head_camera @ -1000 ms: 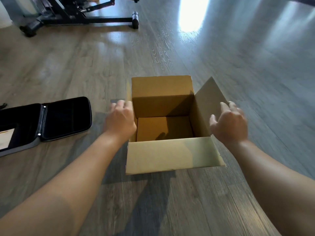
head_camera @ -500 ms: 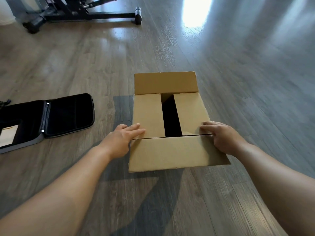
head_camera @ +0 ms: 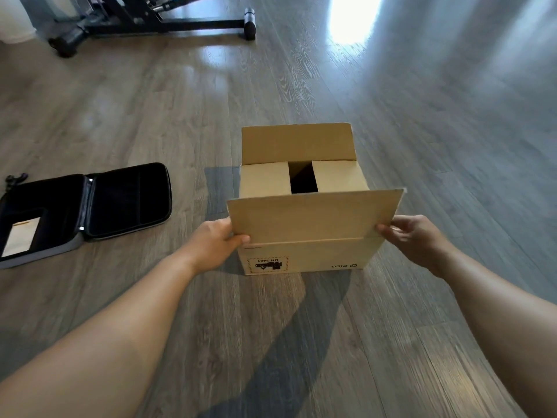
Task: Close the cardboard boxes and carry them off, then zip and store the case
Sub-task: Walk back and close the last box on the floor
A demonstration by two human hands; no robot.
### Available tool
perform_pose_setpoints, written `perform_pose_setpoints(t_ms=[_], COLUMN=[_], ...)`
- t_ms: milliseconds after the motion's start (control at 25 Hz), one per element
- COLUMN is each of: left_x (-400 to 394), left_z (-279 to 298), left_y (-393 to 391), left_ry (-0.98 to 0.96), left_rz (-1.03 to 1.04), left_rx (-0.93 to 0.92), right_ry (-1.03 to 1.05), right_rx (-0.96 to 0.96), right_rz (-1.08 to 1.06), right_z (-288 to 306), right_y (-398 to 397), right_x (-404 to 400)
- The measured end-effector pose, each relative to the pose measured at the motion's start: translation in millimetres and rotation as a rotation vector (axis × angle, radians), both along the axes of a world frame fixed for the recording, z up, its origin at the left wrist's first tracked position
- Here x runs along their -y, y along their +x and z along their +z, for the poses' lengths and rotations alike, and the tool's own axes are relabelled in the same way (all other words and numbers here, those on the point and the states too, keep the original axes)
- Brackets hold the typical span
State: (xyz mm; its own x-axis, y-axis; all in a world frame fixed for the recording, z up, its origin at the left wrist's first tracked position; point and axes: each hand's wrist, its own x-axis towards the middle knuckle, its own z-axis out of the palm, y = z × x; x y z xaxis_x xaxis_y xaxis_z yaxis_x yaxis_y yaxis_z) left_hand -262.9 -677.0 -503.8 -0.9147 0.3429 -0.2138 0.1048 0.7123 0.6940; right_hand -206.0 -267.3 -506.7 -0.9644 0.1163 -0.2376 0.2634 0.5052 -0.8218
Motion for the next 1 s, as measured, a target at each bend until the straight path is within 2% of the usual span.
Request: perform_pose_setpoints(t_ms=[120, 240, 320, 400, 520, 600, 680, 800, 880, 1000], left_x=[-19.3, -33.1, -36.6, -35.3, -17.2, -7.5, -5.3, -9.9, -14.1, -19.6], left_z=[0.9, 0.7, 3.0, 3.2, -1.9, -2.3, -4.5, -3.2, -3.0, -4.8], left_y=[2.8, 3.2, 0.3, -0.8, 4.2, 9.6, 12.5, 18.6, 25.9, 34.6], left_ry=[0.079, -0.157, -0.266, -0.298, -0.226, -0.217, -0.232, -0.182, -0.160, -0.185], left_rz=[0.132, 0.132, 0.105, 0.076, 0.071, -0.007, -0.091, -0.164, -0.210, -0.239], left_rx=[-0.039, -0.120, -0.106, -0.078, -0.034, 0.024, 0.036, 0.005, 0.011, 0.056], right_ry=[0.172, 0.485, 0.593, 0.579, 0.580, 0.592, 0.618, 0.606, 0.503, 0.245], right_rx=[-0.054, -0.006, -0.004, -0.034, -0.153, -0.206, -0.180, -0.034, 0.052, 0.032], right_rz=[-0.158, -0.074, 0.014, -0.004, -0.014, -0.053, -0.101, -0.228, -0.301, -0.442], right_z=[0.9, 9.4, 7.4, 5.5, -3.0, -7.0, -8.5, -5.7, -2.5, 0.6], right_y=[-11.5, -19.3, -16.9, -7.4, 9.9, 18.6, 19.1, 1.0, -12.6, -23.0], right_x=[17.0, 37.6, 45.6, 47.9, 39.9, 31.5, 25.4, 21.4, 19.5, 16.3])
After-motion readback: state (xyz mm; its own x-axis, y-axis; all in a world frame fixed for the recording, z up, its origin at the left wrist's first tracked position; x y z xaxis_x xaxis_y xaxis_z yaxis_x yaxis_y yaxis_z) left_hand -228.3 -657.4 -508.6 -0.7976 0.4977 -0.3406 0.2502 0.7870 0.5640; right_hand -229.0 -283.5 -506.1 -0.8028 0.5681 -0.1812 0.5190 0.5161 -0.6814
